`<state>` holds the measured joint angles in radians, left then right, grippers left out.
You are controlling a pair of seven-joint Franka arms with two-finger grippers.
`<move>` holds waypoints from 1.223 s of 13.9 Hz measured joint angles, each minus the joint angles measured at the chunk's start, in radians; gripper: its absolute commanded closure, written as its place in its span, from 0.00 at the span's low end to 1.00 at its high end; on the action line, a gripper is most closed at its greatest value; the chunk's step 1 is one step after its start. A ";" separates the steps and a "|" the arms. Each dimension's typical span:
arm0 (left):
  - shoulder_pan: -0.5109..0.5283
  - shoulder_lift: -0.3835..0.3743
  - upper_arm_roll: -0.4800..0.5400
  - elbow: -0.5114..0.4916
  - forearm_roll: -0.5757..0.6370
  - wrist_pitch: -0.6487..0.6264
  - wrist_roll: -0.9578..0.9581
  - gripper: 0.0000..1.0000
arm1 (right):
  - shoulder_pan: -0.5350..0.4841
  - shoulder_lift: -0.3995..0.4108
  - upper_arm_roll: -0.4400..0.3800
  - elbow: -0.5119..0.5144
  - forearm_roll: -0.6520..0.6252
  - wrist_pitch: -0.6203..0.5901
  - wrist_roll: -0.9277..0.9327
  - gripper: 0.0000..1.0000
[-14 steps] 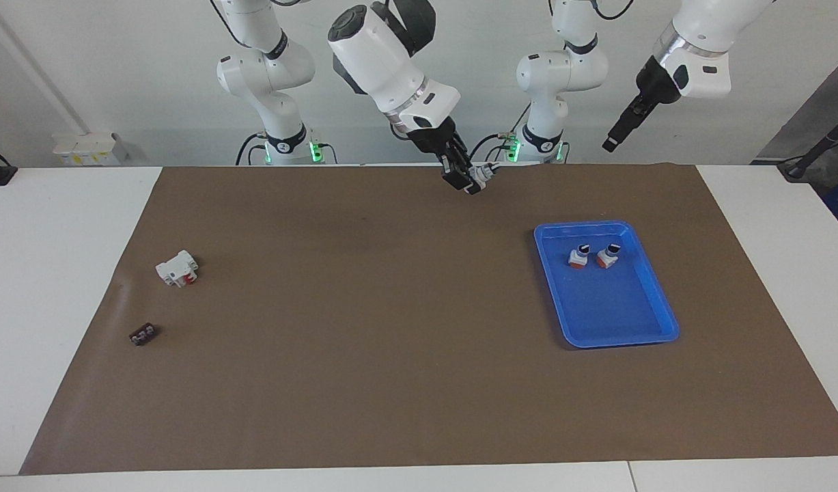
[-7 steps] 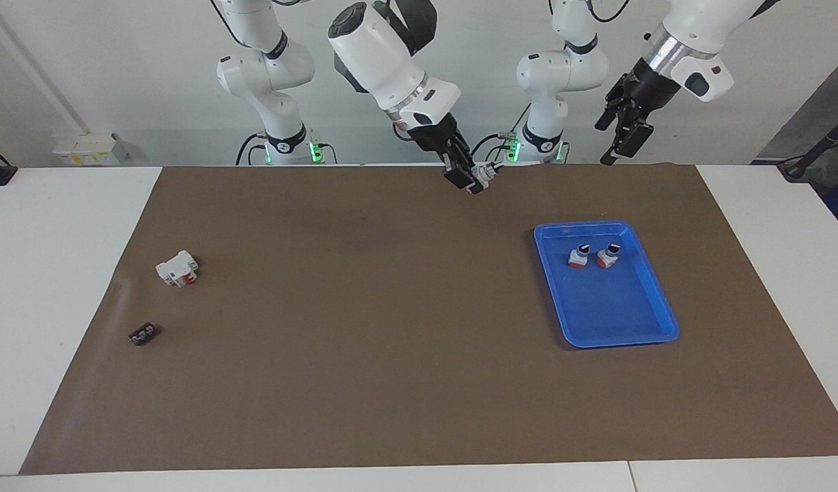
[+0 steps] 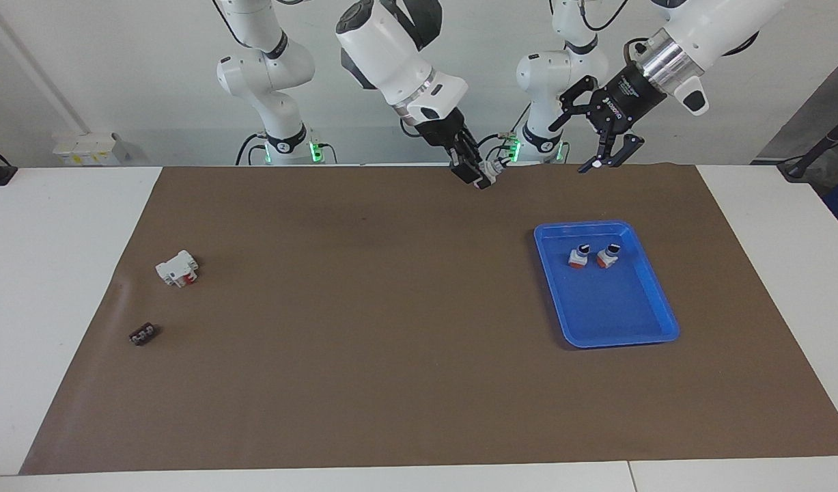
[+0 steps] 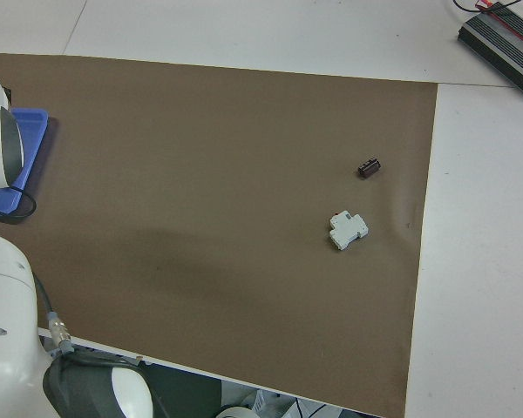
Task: Turn and place switch with both arms
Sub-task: 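Lift the green switch and carry it toward the left gripper, then close the left gripper on the switch held by the right gripper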
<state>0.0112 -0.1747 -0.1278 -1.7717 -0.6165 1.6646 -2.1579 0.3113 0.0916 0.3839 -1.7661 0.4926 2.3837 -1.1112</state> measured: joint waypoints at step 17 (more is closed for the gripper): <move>-0.058 -0.050 -0.051 -0.130 -0.118 0.143 -0.258 0.54 | 0.000 0.000 0.000 0.001 0.000 0.001 0.001 1.00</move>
<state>-0.0472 -0.2251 -0.1784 -1.9016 -0.7344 1.8073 -2.4158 0.3113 0.0916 0.3839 -1.7653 0.4926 2.3850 -1.1098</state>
